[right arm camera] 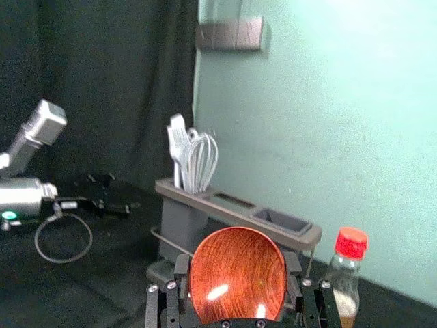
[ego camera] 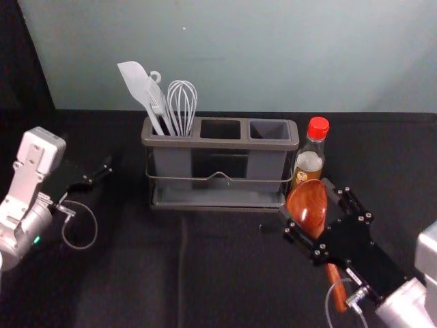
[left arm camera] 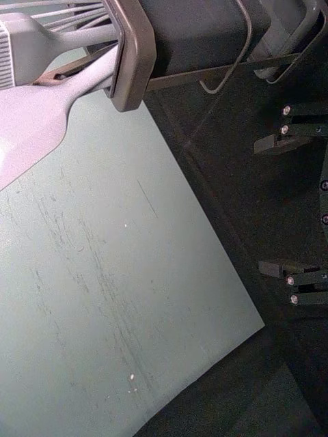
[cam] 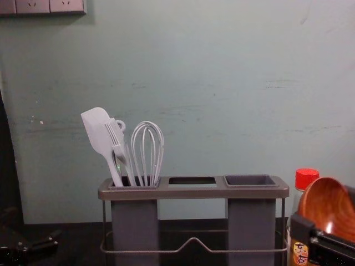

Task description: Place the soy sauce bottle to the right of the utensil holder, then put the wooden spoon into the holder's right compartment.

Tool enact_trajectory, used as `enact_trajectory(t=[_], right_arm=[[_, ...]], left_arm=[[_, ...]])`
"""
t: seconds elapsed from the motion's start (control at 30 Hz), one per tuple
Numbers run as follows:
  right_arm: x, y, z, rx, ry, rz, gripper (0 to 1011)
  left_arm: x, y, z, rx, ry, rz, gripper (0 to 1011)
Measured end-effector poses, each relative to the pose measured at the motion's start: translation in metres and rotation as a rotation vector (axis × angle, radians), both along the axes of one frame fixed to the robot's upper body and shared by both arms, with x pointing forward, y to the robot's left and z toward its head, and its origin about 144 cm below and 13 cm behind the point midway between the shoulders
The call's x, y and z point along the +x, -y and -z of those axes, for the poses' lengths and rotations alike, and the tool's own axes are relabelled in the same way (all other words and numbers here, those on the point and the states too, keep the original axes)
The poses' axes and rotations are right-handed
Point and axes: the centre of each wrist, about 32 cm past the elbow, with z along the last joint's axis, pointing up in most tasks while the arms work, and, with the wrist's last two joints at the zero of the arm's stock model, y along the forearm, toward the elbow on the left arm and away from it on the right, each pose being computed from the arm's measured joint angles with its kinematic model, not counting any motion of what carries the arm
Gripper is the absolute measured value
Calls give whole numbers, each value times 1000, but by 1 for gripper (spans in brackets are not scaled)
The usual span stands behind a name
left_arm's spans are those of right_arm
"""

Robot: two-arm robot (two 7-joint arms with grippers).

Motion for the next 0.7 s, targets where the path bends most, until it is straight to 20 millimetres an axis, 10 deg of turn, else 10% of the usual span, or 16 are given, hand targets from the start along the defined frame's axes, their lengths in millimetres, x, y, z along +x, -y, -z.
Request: enact_trajectory(t=[0.7], right_arm=[[-7, 6, 25, 49, 93, -25, 837]], left_arm=[[0, 0, 0, 0, 0, 0, 1000]])
